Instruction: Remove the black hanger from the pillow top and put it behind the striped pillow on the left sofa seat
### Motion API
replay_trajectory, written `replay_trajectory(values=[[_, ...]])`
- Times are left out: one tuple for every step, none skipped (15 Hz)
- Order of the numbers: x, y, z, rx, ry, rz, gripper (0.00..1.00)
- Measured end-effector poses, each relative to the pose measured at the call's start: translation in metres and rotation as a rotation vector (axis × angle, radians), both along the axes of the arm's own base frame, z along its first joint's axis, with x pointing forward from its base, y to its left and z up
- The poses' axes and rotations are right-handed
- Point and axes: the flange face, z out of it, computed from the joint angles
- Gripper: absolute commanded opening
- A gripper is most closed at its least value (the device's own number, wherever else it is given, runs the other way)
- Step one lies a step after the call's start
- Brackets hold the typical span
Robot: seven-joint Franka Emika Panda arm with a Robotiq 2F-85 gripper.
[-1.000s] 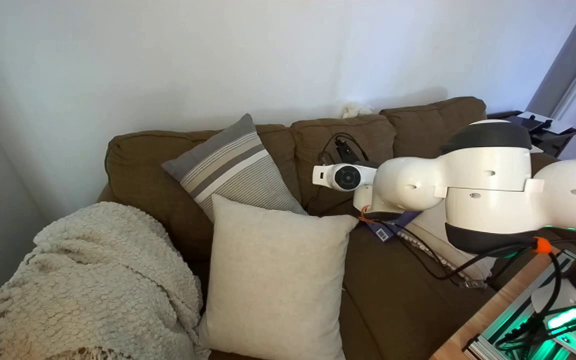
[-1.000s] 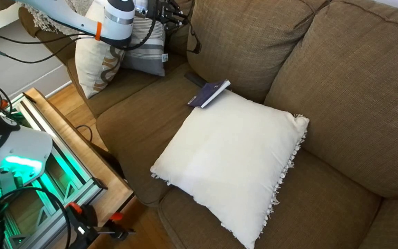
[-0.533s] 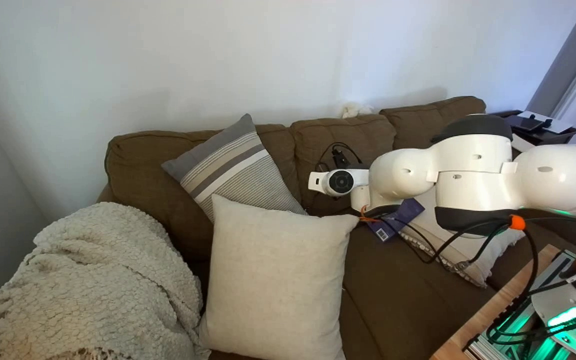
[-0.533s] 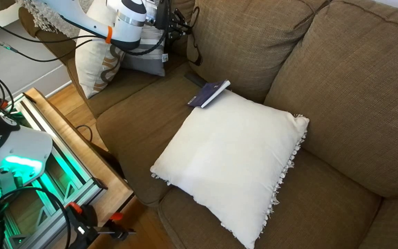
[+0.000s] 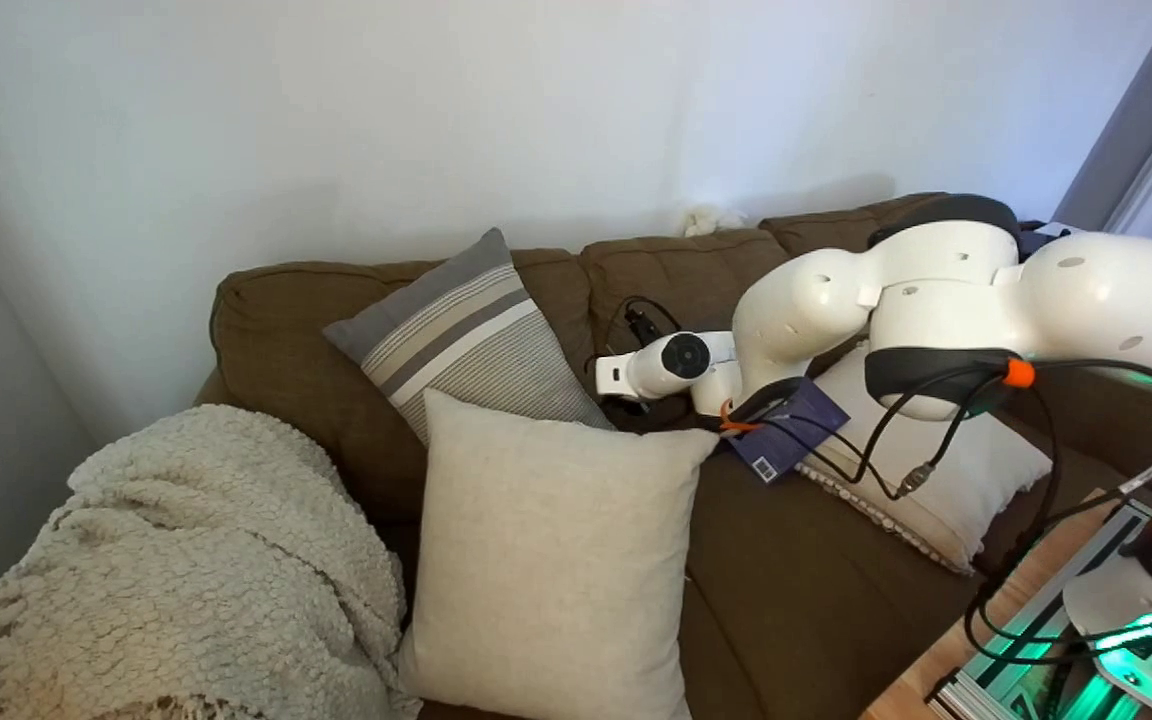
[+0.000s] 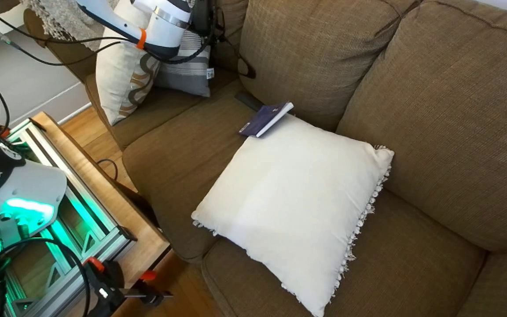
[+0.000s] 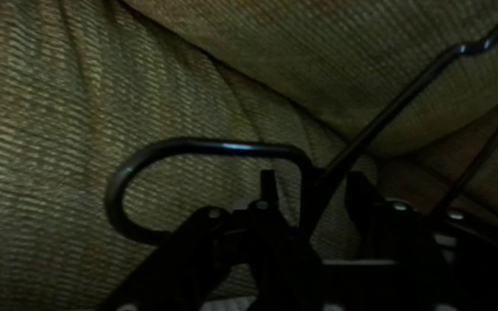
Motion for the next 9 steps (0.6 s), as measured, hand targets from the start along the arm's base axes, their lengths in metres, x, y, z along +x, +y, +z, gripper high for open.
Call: replay_trajectory(values=[[0.000, -0.008, 0.002, -0.044, 0.026, -0.014, 0.85], [0.002, -0.021, 0.009, -0.089, 0.038, -0.045, 0.94], [0.004, -0.038, 0.020, -0.132, 0.043, -0.084, 0.99], [0.006, -0.057, 0.036, -0.161, 0.034, -0.131, 1.00], [0.008, -0.077, 0.056, -0.180, 0.012, -0.183, 1.00], [0.009, -0.096, 0.076, -0.188, -0.016, -0.233, 1.00], [0.008, -0.113, 0.098, -0.193, -0.049, -0.285, 1.00], [0.005, -0.129, 0.120, -0.193, -0.086, -0.338, 1.00], [0.002, -0.142, 0.144, -0.184, -0.133, -0.386, 1.00]])
